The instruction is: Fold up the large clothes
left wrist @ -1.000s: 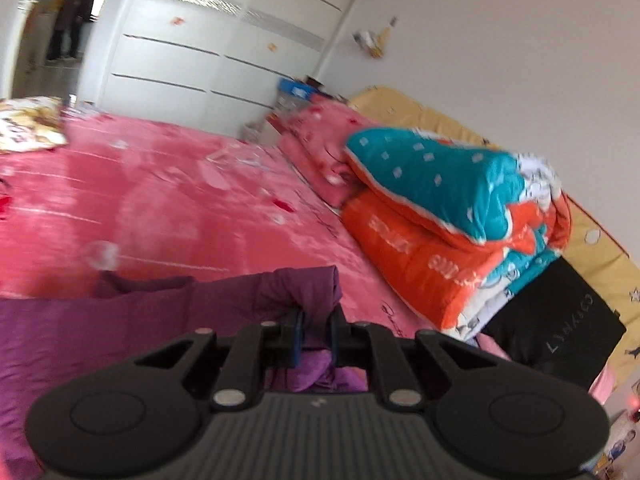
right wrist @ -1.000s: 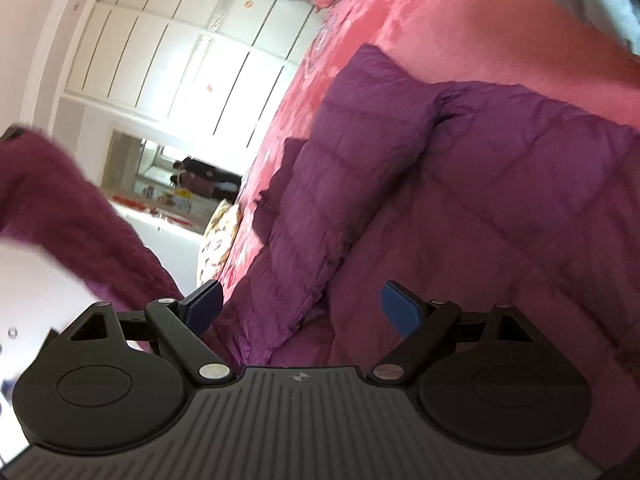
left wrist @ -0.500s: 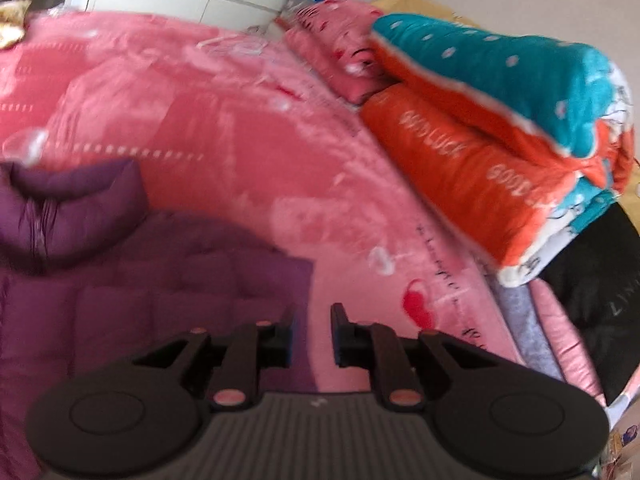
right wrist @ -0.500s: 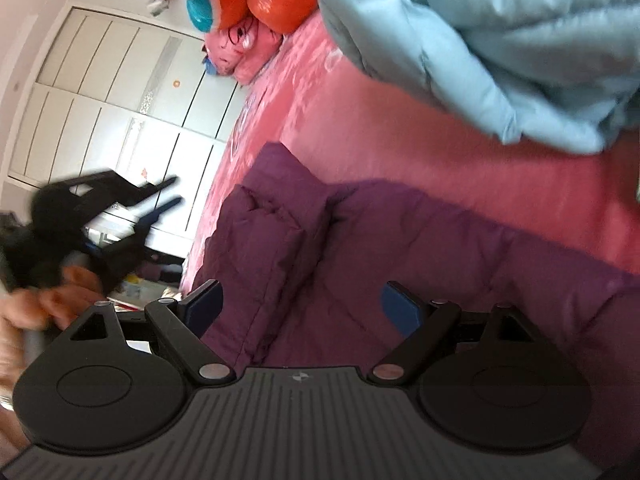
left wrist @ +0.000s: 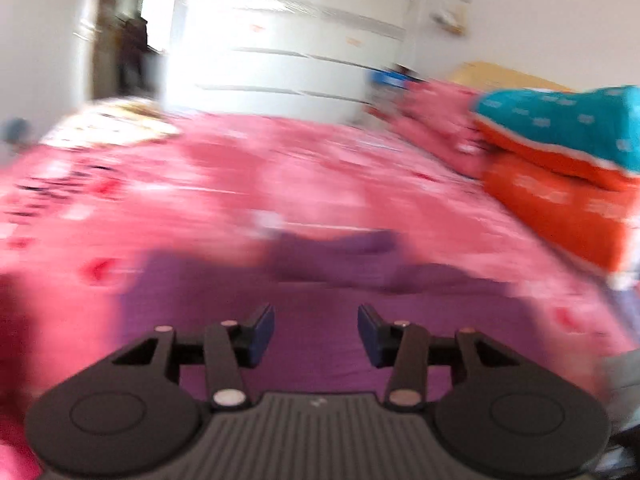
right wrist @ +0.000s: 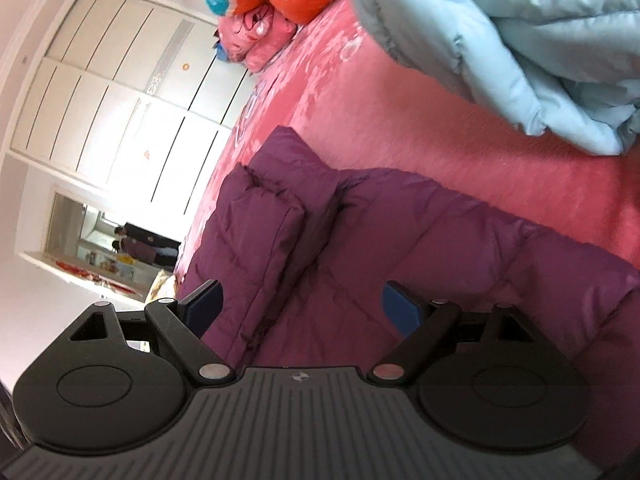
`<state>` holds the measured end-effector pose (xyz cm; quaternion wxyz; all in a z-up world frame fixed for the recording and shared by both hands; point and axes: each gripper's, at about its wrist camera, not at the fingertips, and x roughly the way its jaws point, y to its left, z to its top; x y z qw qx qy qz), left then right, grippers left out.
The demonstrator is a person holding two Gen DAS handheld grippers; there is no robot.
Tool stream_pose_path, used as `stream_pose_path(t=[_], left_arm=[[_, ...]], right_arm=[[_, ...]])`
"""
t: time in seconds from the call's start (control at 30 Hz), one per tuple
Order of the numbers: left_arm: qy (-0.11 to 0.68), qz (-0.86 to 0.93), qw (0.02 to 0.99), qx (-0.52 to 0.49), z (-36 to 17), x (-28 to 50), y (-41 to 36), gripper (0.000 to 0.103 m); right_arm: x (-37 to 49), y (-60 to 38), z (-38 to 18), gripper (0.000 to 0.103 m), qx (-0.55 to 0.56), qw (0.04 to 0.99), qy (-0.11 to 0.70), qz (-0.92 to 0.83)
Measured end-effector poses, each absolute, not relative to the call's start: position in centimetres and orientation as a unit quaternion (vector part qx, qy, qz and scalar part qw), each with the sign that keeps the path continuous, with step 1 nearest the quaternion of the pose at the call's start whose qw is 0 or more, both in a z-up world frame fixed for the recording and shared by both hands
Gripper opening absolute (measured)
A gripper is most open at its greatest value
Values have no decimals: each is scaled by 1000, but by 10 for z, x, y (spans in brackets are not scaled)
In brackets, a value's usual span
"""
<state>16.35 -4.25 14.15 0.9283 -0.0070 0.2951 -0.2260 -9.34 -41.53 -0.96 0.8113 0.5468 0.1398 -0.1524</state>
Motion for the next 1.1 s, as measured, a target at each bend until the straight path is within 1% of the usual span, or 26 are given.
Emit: stream_pose_path(t=[0.07, 0.13, 0.33, 0.5, 0.67, 0.83, 0.9, 1.03, 1.1], left_arm=[[304, -203, 930, -32, 125, 171, -10, 45], [307, -197, 930, -56, 114, 178, 3, 41], [302, -151, 938, -75, 80, 209, -5, 41], [291, -106, 950, -36, 44, 218, -23, 41], [267, -102, 958, 30, 27, 209, -32, 41], [257, -98, 961, 40, 39, 198, -33, 41], [236, -99, 966, 35, 52, 185, -31, 42], [173, -131, 975, 55, 83, 145, -48, 46], [167, -167, 971, 45, 95, 132, -63, 48]], right_arm=[[-90, -411, -9, 103, 536, 818, 147, -147], [-83, -407, -9, 103, 524, 825, 155, -144], [-75, -406, -13, 103, 508, 830, 174, -149], [-72, -405, -16, 103, 494, 836, 186, -150], [-69, -405, -16, 103, 484, 840, 195, -149], [-73, -407, -15, 103, 491, 837, 192, -149], [-76, -409, -14, 103, 497, 834, 187, -149], [-81, -411, -12, 103, 505, 831, 178, -152], [-82, -412, -11, 103, 510, 829, 172, -153]])
